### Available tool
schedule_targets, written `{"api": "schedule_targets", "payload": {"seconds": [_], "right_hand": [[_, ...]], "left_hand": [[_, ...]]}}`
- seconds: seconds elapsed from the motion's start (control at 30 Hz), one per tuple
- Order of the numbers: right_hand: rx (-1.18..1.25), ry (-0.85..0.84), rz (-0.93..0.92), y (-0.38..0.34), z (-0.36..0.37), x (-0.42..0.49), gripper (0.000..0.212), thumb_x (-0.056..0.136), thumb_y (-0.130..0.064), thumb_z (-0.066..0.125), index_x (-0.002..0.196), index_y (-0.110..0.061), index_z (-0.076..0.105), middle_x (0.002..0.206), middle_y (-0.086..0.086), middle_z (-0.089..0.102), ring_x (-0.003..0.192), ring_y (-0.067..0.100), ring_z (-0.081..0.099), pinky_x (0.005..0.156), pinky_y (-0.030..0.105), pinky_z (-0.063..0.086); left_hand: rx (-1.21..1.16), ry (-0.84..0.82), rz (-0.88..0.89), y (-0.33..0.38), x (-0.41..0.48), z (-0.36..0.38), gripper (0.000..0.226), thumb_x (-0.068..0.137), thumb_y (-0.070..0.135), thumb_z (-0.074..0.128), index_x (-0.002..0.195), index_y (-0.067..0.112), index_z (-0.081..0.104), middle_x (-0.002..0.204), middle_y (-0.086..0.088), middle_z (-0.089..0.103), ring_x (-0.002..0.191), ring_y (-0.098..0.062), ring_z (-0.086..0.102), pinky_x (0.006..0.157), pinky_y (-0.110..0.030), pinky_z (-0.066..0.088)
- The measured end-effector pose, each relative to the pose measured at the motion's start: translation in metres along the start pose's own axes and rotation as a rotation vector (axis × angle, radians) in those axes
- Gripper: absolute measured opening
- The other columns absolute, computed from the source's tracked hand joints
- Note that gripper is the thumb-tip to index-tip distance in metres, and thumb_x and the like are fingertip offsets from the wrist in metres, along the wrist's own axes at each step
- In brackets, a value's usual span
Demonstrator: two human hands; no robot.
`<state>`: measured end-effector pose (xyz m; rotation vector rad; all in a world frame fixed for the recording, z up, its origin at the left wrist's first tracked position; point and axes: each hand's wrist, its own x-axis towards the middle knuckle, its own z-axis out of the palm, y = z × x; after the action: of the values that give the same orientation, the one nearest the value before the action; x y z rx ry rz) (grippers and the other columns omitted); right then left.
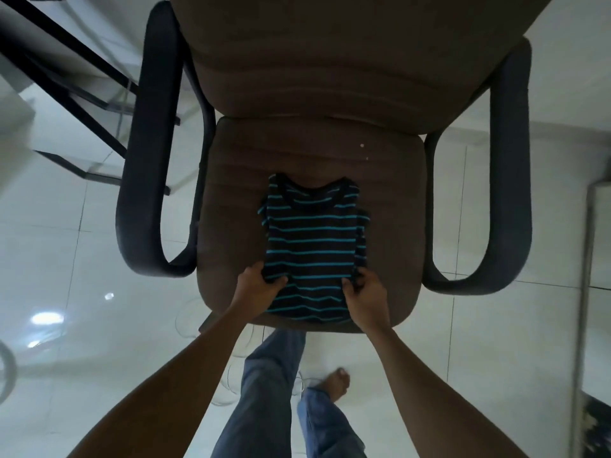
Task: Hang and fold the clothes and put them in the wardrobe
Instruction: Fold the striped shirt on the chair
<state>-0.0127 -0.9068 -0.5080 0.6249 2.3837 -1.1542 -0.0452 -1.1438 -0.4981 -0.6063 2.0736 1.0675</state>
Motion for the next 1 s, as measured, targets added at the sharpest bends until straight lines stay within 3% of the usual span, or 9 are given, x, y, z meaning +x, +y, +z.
{"api": "schedule_targets", "payload": {"seconds": [0.1, 0.2, 0.3, 0.43, 0.53, 0.63, 0.73, 0.9, 1.0], "right_hand": [[-0.023, -0.037, -0.021, 0.006, -0.004, -0.011, 0.015, 0.1, -0.018, 0.054, 0.096, -0.007, 0.062, 0.079, -0.001, 0.061, 0.071, 0.011, 0.056, 0.058, 0.001, 0.038], [0.165, 0.088, -0.001, 0.019, -0.006, -0.031, 0.015, 0.105, -0.022, 0.044, 0.105, -0.013, 0.056, 0.088, -0.004, 0.061, 0.081, 0.005, 0.06, 0.065, 0.011, 0.047], [0.131, -0.018, 0.035, 0.043, -0.002, -0.047, 0.019, 0.106, -0.025, 0.039, 0.111, -0.011, 0.052, 0.098, 0.001, 0.06, 0.089, 0.014, 0.06, 0.069, 0.016, 0.047], [0.009, -0.081, 0.082, 0.062, -0.003, -0.047, 0.026, 0.105, -0.029, 0.042, 0.11, -0.008, 0.055, 0.1, 0.004, 0.063, 0.094, 0.021, 0.064, 0.073, 0.026, 0.054], [-0.02, -0.14, 0.128, 0.063, -0.007, -0.046, 0.024, 0.103, -0.029, 0.045, 0.107, -0.008, 0.056, 0.095, 0.003, 0.064, 0.094, 0.023, 0.066, 0.068, 0.02, 0.051], [-0.068, -0.128, 0.115, 0.054, -0.012, -0.039, 0.026, 0.101, -0.033, 0.049, 0.105, -0.01, 0.061, 0.09, -0.003, 0.066, 0.089, 0.019, 0.067, 0.065, 0.015, 0.045], [-0.021, -0.048, 0.062, 0.031, -0.018, -0.019, 0.026, 0.101, -0.031, 0.052, 0.113, -0.011, 0.064, 0.091, -0.007, 0.065, 0.085, 0.011, 0.061, 0.068, 0.01, 0.039], [0.077, -0.046, 0.004, -0.002, -0.016, 0.038, 0.033, 0.099, -0.037, 0.055, 0.122, -0.014, 0.064, 0.11, 0.001, 0.07, 0.098, 0.014, 0.063, 0.087, 0.027, 0.048], [0.155, -0.112, 0.101, -0.012, -0.012, 0.066, 0.027, 0.098, -0.027, 0.058, 0.121, -0.013, 0.064, 0.113, 0.004, 0.07, 0.104, 0.02, 0.066, 0.096, 0.039, 0.053]], "left_hand": [[-0.083, 0.135, 0.019, -0.008, -0.015, 0.006, 0.022, 0.091, 0.025, 0.071, 0.107, 0.012, 0.069, 0.093, 0.004, 0.069, 0.088, -0.016, 0.066, 0.081, -0.029, 0.053], [-0.368, 0.23, -0.049, -0.015, -0.036, 0.014, 0.007, 0.097, 0.022, 0.064, 0.096, 0.016, 0.066, 0.085, 0.005, 0.068, 0.082, -0.013, 0.066, 0.07, -0.027, 0.053], [-0.352, 0.186, -0.071, -0.029, -0.058, 0.03, 0.009, 0.1, 0.02, 0.058, 0.099, 0.012, 0.063, 0.084, 0.002, 0.066, 0.078, -0.011, 0.064, 0.062, -0.019, 0.05], [-0.175, 0.112, -0.175, -0.052, -0.059, 0.049, 0.019, 0.1, 0.017, 0.055, 0.103, 0.001, 0.065, 0.085, -0.013, 0.066, 0.08, -0.032, 0.063, 0.076, -0.043, 0.055], [-0.176, 0.098, -0.268, -0.055, -0.056, 0.048, 0.024, 0.094, 0.016, 0.058, 0.099, -0.006, 0.066, 0.077, -0.014, 0.064, 0.073, -0.03, 0.061, 0.069, -0.04, 0.053], [-0.079, 0.156, -0.18, -0.041, -0.053, 0.041, 0.024, 0.088, 0.027, 0.066, 0.091, 0.004, 0.072, 0.079, -0.01, 0.071, 0.08, -0.03, 0.068, 0.076, -0.038, 0.059], [-0.13, 0.223, -0.054, -0.015, -0.039, 0.031, 0.023, 0.091, 0.035, 0.068, 0.102, 0.016, 0.072, 0.088, 0.004, 0.069, 0.084, -0.017, 0.066, 0.074, -0.026, 0.052], [-0.263, 0.275, -0.013, 0.024, 0.011, 0.019, 0.047, 0.089, 0.038, 0.072, 0.13, 0.017, 0.06, 0.106, 0.008, 0.064, 0.097, -0.009, 0.058, 0.089, -0.026, 0.048], [-0.257, 0.173, -0.031, 0.035, 0.032, 0.022, 0.029, 0.093, 0.026, 0.068, 0.121, 0.017, 0.066, 0.111, 0.0, 0.068, 0.1, -0.015, 0.064, 0.09, -0.028, 0.052]]}}
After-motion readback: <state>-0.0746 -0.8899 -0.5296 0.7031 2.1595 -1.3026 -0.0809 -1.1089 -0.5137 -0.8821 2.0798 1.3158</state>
